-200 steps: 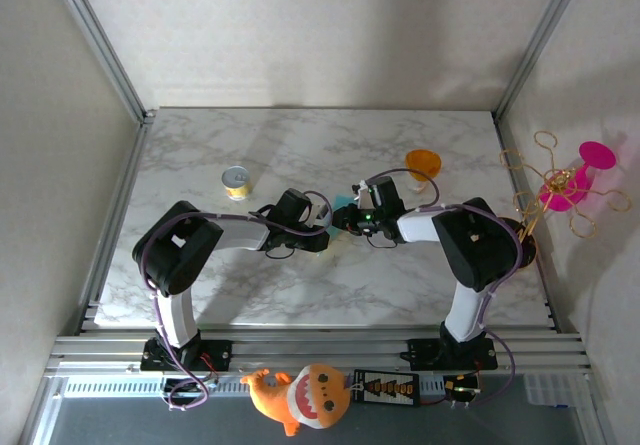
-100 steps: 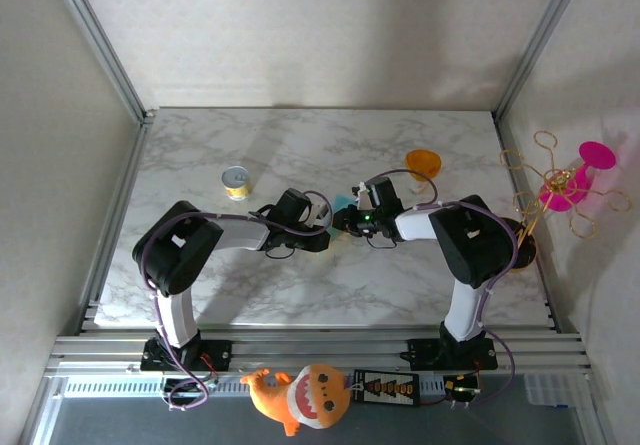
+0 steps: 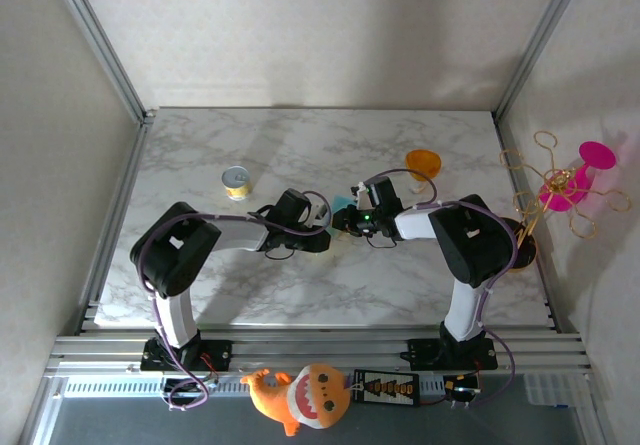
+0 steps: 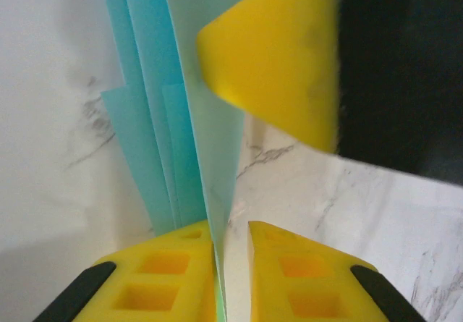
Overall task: Fold a paper plane with a square sheet of paper (pick it up from the middle)
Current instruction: Fold the wing for the fifth time at the center of the table.
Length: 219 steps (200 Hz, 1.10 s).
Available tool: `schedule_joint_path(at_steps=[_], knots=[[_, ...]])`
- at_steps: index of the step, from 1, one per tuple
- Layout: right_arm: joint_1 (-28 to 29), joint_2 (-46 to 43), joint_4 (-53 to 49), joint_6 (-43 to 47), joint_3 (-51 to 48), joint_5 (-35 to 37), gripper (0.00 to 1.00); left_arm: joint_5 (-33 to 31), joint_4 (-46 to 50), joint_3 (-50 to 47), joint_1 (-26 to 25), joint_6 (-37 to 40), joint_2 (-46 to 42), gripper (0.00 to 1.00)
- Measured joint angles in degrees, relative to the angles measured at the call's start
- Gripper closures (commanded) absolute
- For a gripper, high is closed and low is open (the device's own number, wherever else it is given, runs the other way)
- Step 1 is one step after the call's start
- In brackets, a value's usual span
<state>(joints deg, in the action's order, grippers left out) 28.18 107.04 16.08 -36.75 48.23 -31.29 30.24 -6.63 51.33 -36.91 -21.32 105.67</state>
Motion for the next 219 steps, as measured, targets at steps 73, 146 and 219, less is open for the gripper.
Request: schedule_joint_path(at_steps=[73,146,219], knots=[[-0.02,0.39,-1.40,0.44,0.92,-0.17,0.80,-1.57,5.40,-2.51,0.00,-4.44,-4.61,0.79],[0.09,0.61,-3.43,1.42,1.99,-0.17,0.80,-3.28,7.41,-2.60,0.00,-6.01,-6.23,0.73],[0.09,0.81,-4.44,1.64,2.58,-0.15,0.81,-3.45,8.24,-2.71,-0.02,-8.74,-8.07,0.77]])
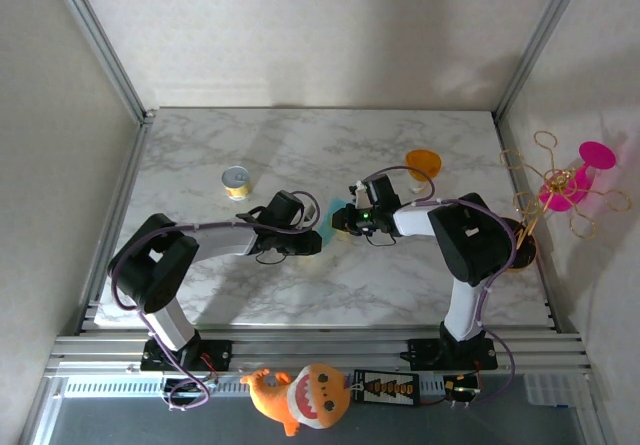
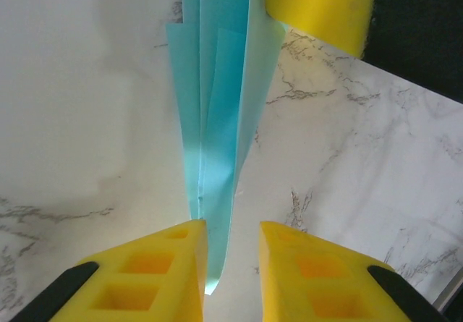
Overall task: Fold a paper plane with a square sheet of paper (pick it up from the middle)
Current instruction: Fold the wing for the fifth time at the center of the table.
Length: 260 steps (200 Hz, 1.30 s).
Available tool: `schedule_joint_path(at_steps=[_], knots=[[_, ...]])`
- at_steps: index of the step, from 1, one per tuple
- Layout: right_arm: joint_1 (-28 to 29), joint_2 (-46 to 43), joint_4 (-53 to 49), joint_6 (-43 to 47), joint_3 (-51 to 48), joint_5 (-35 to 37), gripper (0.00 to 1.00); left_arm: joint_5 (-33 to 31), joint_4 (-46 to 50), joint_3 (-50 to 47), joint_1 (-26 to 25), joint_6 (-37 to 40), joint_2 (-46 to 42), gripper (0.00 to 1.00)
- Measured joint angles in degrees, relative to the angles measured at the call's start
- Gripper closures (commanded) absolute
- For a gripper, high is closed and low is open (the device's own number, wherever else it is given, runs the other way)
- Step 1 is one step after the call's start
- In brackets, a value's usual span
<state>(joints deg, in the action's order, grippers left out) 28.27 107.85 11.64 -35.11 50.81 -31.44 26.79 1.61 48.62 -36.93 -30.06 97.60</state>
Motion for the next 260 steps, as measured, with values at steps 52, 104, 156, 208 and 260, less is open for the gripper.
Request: schedule_joint_path(at_steps=[52,104,156,208,260], knots=[[0.00,0.04,-0.39,0.00,0.22,0.07,0.81,-0.02,0.00,0.00,0.00,-0.20,0.50,0.82],[0.02,0.04,-0.44,-0.02,0.22,0.11,0.81,-0.52,0.09,0.00,-0.24,-0.15,1.99,0.88],[0.02,0.04,-0.50,0.00,0.22,0.13,0.81,-0.96,-0.11,0.00,-0.81,0.00,2.75,0.91],[0.07,0.07,-0.79,0.00,0.37,0.28,0.81,-1.51,-0.02,0.04,-0.87,0.04,2.91,0.86],[0.11,0.37,-2.51,0.02,1.36,0.42,0.81,-5.46,5.40,0.46,-0.92,0.00,-2.58,0.78]])
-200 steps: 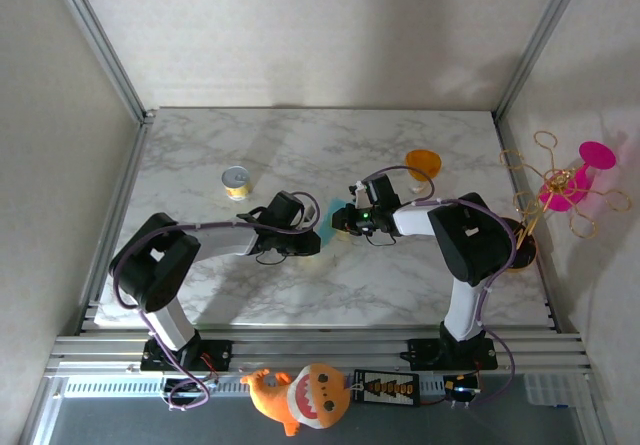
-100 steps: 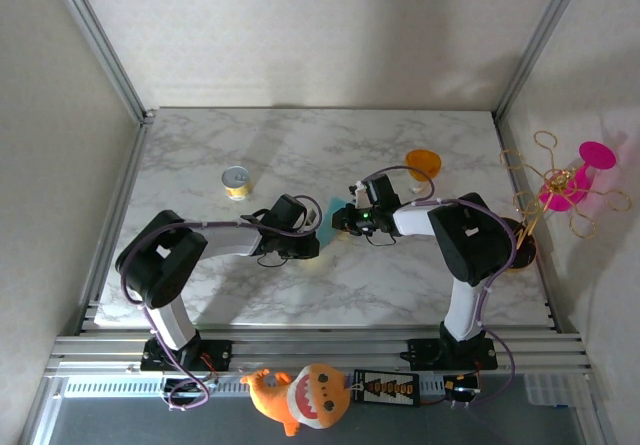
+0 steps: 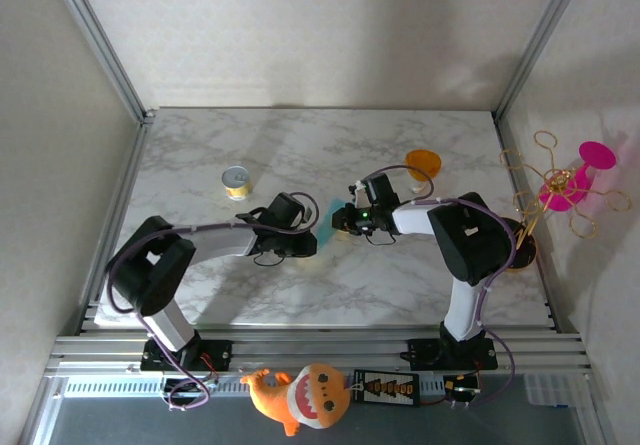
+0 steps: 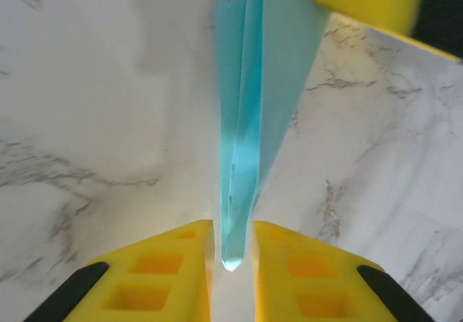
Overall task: Fold a paper plane with a square sheet of paper (pick it up from the middle)
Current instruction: Fold the wing for the fifth time at the center of the table.
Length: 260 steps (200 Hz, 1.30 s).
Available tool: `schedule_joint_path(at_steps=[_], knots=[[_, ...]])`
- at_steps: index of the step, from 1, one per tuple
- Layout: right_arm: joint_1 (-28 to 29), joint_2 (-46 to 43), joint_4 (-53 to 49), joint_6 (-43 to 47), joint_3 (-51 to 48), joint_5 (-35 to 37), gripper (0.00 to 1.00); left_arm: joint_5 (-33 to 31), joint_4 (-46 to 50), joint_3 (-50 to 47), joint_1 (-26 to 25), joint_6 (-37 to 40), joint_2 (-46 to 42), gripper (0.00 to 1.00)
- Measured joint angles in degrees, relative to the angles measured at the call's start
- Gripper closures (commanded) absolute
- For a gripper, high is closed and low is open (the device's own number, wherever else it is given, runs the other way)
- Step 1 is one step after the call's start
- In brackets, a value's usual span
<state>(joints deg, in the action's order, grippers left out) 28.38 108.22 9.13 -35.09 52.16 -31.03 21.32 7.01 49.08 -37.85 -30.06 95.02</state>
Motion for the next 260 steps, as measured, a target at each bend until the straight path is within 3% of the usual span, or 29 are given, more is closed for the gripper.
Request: schedule_joint_path(at_steps=[51,125,260], knots=[[0.11,0.35,-2.38,-0.04,1.33,0.42,0.81,-1.90,-1.38,2.03,-1.01,-1.84,-2.32,0.84],[0.15,1.95,-9.46,-0.87,5.57,1.22,0.84,-2.10,-5.79,5.79,-3.87,-4.15,6.93,0.92],[0.15,2.58,-12.15,-1.38,7.21,1.42,0.84,-6.88,-6.03,5.77,-3.69,-4.72,9.14,0.97]])
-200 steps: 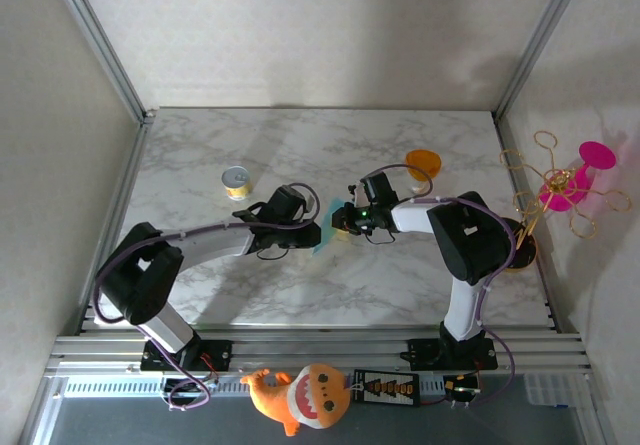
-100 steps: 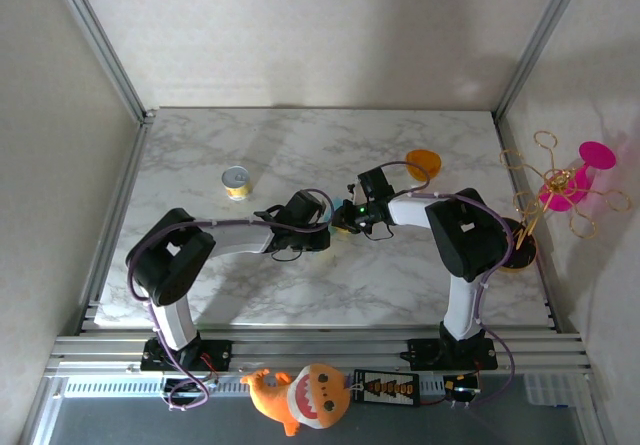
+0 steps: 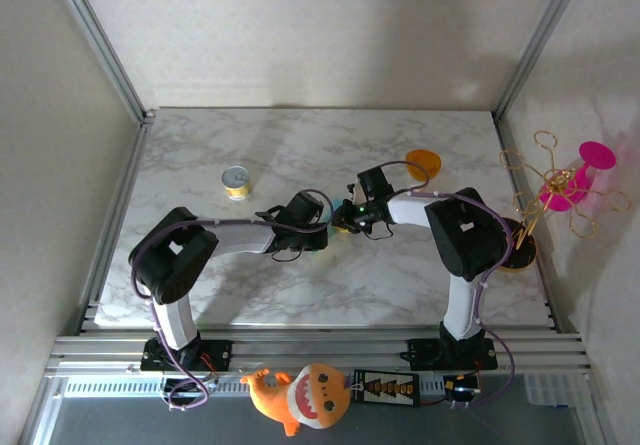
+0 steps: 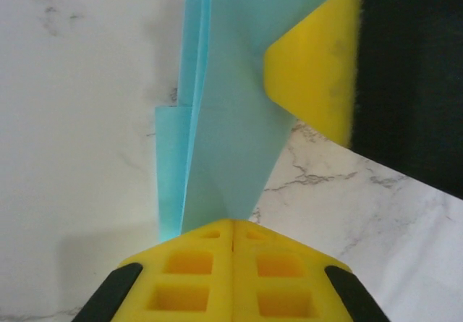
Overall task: Fold a paper plane with a square sheet of paper (pick it up from the middle)
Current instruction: Fold the wing for the fifth time at the center of the table.
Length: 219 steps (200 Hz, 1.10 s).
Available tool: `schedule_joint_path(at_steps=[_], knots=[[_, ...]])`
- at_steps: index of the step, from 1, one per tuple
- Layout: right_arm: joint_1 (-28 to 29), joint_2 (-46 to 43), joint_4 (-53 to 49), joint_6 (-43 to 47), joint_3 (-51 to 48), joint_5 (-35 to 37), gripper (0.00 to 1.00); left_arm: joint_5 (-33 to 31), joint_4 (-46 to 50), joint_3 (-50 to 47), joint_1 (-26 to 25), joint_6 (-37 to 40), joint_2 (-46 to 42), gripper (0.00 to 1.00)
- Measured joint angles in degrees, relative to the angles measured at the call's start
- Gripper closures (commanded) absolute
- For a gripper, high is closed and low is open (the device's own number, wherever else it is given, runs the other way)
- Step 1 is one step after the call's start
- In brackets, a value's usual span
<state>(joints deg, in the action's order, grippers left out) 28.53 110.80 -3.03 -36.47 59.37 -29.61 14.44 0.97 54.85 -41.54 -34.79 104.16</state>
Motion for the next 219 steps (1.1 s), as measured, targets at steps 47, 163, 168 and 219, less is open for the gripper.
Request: schedule_joint_path(at_steps=[47,163,168,219], knots=[[0.09,0.00,-0.02,0.00,0.35,0.00,0.84,-0.68,-0.57,-0.28,0.00,-0.42,0.26,1.00],[1.79,-6.56,4.09,-3.48,-3.50,1.53,0.90,-0.79,-2.91,-1.66,0.11,-1.92,0.24,1.00],[1.90,-6.54,4.07,-3.67,-3.50,1.53,0.90,-0.79,-3.04,-1.73,0.11,-1.95,0.22,1.00],[3.06,-3.08,4.52,-4.74,-2.78,1.44,0.91,-0.76,-4.31,-2.49,0.13,-2.60,0.00,1.00]])
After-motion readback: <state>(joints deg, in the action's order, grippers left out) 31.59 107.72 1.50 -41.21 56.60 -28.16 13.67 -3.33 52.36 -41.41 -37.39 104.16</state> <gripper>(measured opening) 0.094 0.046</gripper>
